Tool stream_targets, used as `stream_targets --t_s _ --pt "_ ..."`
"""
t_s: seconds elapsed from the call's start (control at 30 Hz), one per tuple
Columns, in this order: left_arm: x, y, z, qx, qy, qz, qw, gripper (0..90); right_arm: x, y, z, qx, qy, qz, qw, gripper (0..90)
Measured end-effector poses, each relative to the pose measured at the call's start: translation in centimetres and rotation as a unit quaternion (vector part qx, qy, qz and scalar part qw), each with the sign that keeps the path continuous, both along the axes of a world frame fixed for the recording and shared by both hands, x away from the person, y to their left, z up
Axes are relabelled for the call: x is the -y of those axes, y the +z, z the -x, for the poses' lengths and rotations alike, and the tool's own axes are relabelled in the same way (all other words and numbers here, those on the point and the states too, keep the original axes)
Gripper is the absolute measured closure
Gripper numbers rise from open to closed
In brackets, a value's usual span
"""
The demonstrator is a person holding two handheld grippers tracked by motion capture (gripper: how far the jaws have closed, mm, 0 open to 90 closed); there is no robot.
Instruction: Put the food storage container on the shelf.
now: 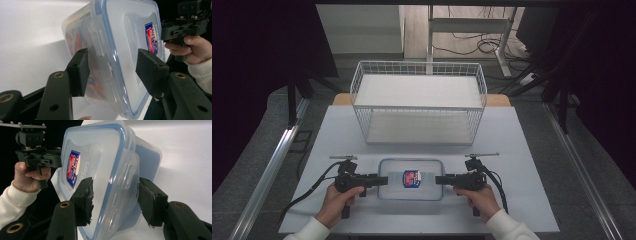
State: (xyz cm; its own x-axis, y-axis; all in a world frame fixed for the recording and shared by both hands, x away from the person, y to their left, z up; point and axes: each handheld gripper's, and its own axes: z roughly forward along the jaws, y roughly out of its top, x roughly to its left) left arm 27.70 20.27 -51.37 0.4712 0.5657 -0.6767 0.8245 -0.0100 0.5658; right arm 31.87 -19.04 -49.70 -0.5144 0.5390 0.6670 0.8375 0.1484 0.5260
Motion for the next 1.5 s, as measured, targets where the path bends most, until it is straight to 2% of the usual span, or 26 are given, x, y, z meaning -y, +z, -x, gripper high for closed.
stream_targets --t_s 0.17,0.33,0.57,0.77,0.93,1.2,1.33,1.5 --pt "-0.2 0.2 0.4 0.006 -0.006 -0.001 1.0000 47.6 -0.1 0.3 0.5 0.005 -0.006 0.000 1.0000 49.4" --pt "-0.2 0.6 0.7 0.011 -0.003 0.004 0.9999 50.7 0.1 0.4 0.8 0.003 -0.009 -0.003 0.9999 50.0" --pt "-0.2 0.9 0.9 0.013 0.003 0.001 0.9999 51.4 0.0 0.6 1.1 0.006 -0.016 -0.003 0.9999 50.2" --pt "0.2 1.7 0.7 0.024 0.006 -0.006 0.9997 51.6 0.1 1.0 0.9 0.010 -0.019 -0.005 0.9998 50.1" --pt "0.5 1.7 0.2 0.019 0.005 0.000 0.9998 51.6 0.5 1.4 0.5 0.019 -0.024 -0.005 0.9995 50.1" --pt "0.3 2.2 -1.4 0.023 0.006 0.002 0.9997 52.0 0.4 1.9 -1.2 0.023 -0.019 -0.006 0.9995 50.2" --pt "0.4 2.6 -3.2 0.029 0.010 0.008 0.9995 52.2 0.6 2.4 -2.8 0.032 -0.020 -0.009 0.9992 50.2" --pt "0.5 2.9 -5.5 0.037 0.008 0.005 0.9993 52.2 0.6 3.0 -5.0 0.044 -0.019 -0.005 0.9989 50.1"
